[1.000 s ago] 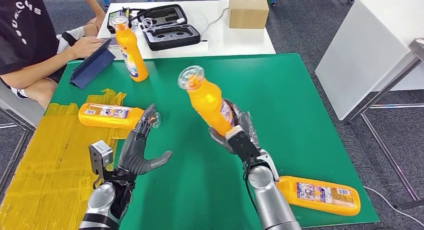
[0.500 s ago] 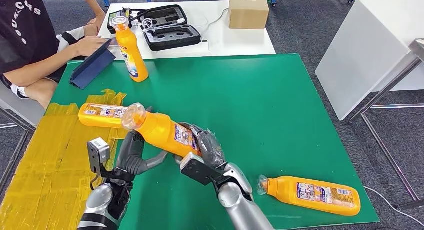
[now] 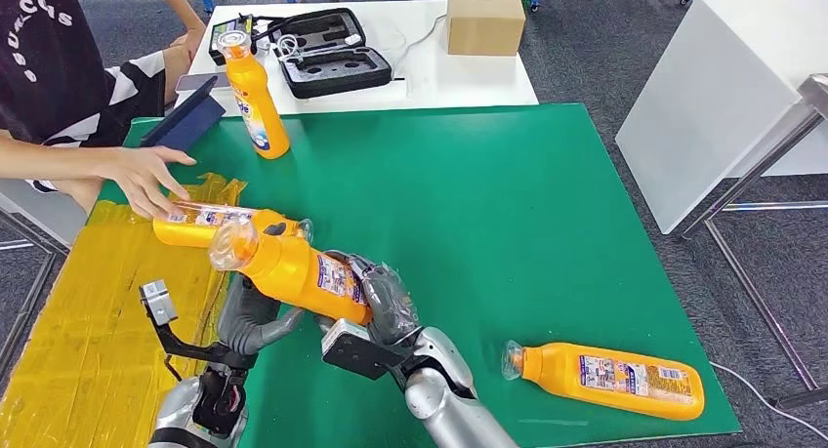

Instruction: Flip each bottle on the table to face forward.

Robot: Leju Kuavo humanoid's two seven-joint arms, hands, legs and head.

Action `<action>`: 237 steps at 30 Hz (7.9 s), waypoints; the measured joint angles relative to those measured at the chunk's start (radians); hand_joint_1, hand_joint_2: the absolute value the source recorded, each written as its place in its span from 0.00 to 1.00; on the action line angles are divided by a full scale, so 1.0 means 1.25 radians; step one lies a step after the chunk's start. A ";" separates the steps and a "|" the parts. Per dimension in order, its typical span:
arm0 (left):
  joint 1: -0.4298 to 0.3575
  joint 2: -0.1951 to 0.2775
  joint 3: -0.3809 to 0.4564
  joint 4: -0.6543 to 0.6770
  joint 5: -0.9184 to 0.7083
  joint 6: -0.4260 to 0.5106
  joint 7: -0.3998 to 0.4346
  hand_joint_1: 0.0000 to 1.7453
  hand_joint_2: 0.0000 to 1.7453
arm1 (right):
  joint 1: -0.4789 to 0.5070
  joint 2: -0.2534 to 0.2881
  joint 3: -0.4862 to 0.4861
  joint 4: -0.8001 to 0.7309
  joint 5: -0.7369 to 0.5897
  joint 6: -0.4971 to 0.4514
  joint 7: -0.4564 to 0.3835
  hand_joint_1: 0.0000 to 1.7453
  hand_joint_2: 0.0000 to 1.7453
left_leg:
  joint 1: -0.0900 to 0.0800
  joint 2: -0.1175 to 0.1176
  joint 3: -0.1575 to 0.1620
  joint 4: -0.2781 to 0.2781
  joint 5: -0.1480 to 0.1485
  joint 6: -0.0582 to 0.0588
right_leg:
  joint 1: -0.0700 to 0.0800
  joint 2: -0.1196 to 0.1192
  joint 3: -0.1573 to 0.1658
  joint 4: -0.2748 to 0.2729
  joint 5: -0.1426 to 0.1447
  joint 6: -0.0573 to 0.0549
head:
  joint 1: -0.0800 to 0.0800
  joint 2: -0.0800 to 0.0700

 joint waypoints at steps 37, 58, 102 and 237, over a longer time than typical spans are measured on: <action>0.025 0.018 -0.030 -0.037 0.005 -0.013 -0.026 0.00 1.00 | -0.007 0.000 0.011 0.106 -0.018 0.002 -0.015 1.00 1.00 | 0.000 0.000 0.000 0.000 0.000 0.000 | 0.000 0.000 0.000 0.000 0.000 0.000 | 0.000 0.000; 0.026 0.020 -0.049 -0.026 -0.003 -0.004 -0.039 0.00 1.00 | -0.012 0.002 0.074 0.097 -0.019 0.001 -0.025 1.00 1.00 | 0.000 0.000 0.000 0.000 0.000 0.000 | 0.000 0.000 0.000 0.000 0.000 0.000 | 0.000 0.000; 0.036 -0.013 -0.019 -0.043 0.032 0.032 -0.034 1.00 1.00 | -0.017 0.001 0.104 0.094 -0.059 0.007 -0.012 0.54 1.00 | 0.000 0.000 0.000 0.000 0.000 0.000 | 0.000 0.000 0.000 0.000 0.000 0.000 | 0.000 0.000; 0.218 0.078 -0.096 -0.427 -0.676 0.241 -0.237 0.00 1.00 | 0.467 -0.360 -0.587 -0.595 0.154 0.208 -0.090 0.00 1.00 | -0.001 -0.004 -0.002 0.000 0.002 -0.001 | -0.001 -0.004 -0.002 0.000 0.000 0.000 | 0.001 0.000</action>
